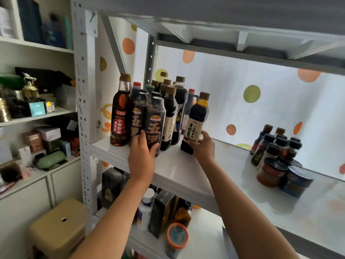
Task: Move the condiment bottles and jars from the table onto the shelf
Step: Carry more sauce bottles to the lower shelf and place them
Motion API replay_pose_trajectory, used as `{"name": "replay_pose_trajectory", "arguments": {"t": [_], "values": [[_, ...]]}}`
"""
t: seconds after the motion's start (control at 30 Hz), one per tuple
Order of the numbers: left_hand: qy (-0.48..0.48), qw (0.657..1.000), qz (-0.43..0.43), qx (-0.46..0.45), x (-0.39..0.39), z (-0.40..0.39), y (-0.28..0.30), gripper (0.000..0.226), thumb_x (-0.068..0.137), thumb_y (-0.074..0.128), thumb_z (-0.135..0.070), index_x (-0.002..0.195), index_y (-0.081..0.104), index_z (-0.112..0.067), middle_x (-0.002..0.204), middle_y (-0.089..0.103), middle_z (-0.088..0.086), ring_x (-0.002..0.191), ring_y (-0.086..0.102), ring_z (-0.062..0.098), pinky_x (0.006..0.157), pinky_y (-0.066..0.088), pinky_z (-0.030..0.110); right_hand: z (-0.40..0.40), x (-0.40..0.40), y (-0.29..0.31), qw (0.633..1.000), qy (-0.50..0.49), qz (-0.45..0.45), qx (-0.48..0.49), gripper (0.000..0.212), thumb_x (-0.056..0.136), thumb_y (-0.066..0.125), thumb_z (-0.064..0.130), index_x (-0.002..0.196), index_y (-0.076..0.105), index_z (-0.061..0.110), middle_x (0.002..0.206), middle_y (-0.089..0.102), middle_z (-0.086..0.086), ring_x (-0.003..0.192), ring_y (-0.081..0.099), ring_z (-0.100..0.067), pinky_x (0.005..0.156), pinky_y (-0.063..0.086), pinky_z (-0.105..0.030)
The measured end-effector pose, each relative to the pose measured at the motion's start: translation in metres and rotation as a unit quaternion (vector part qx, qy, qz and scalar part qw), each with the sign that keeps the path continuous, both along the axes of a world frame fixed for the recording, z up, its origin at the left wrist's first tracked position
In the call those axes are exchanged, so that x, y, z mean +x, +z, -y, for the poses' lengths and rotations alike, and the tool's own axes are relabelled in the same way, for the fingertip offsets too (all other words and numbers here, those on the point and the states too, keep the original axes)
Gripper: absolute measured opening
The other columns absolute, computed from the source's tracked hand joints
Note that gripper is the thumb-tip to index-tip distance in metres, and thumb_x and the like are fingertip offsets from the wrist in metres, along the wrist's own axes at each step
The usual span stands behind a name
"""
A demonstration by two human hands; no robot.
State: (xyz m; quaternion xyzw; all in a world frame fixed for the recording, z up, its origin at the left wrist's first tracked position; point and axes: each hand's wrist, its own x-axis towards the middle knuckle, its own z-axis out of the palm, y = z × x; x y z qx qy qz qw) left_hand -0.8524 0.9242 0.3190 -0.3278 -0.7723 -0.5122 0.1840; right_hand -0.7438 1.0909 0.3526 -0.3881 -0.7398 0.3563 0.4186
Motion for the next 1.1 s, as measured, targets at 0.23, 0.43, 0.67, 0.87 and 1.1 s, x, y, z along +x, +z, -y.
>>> {"name": "replay_pose_trajectory", "arguments": {"t": [0.23, 0.43, 0.67, 0.87, 1.1], "values": [[0.014, 1.000, -0.008, -0.003, -0.006, -0.005, -0.007, 0.065, 0.089, 0.060, -0.042, 0.141, 0.040, -0.008, 0.136, 0.047, 0.011, 0.123, 0.050, 0.028, 0.090, 0.053, 0.046, -0.057, -0.018, 0.000, 1.000, -0.018, 0.000, -0.004, 0.051, 0.085, 0.075, 0.020, 0.130, 0.052, 0.017, 0.123, 0.068, -0.008, 0.109, 0.065, -0.030, 0.086, 0.052, -0.036], [0.021, 1.000, -0.008, 0.005, -0.014, -0.009, -0.012, 0.066, 0.088, 0.061, -0.044, 0.141, 0.039, -0.013, 0.138, 0.046, 0.008, 0.122, 0.051, 0.027, 0.086, 0.053, 0.045, -0.097, -0.035, -0.005, 0.999, -0.042, 0.022, 0.002, 0.044, 0.088, 0.068, 0.017, 0.128, 0.049, 0.015, 0.120, 0.068, -0.013, 0.106, 0.065, -0.034, 0.084, 0.052, -0.039], [0.018, 1.000, -0.005, 0.009, -0.013, -0.010, -0.011, 0.065, 0.088, 0.061, -0.043, 0.142, 0.039, -0.015, 0.138, 0.047, 0.006, 0.121, 0.051, 0.025, 0.084, 0.051, 0.043, -0.124, -0.047, -0.011, 0.998, -0.049, 0.035, -0.002, 0.040, 0.087, 0.066, 0.017, 0.125, 0.053, 0.014, 0.117, 0.069, -0.012, 0.108, 0.065, -0.032, 0.090, 0.053, -0.041], [0.013, 1.000, 0.000, 0.014, -0.010, -0.009, -0.009, 0.064, 0.088, 0.061, -0.042, 0.142, 0.038, -0.017, 0.138, 0.046, 0.004, 0.122, 0.050, 0.022, 0.085, 0.050, 0.040, -0.126, -0.048, -0.011, 0.995, -0.060, 0.075, 0.018, 0.034, 0.090, 0.065, 0.030, 0.121, 0.058, 0.018, 0.117, 0.069, -0.006, 0.108, 0.063, -0.030, 0.083, 0.049, -0.037], [0.004, 1.000, 0.013, 0.011, -0.010, -0.005, -0.010, 0.062, 0.089, 0.063, -0.042, 0.140, 0.040, -0.016, 0.134, 0.049, 0.004, 0.120, 0.050, 0.020, 0.089, 0.049, 0.037, -0.111, -0.044, -0.011, 0.991, -0.052, 0.124, -0.005, 0.038, 0.095, 0.062, 0.032, 0.122, 0.054, 0.007, 0.125, 0.064, -0.015, 0.114, 0.060, -0.034, 0.085, 0.046, -0.037]]}}
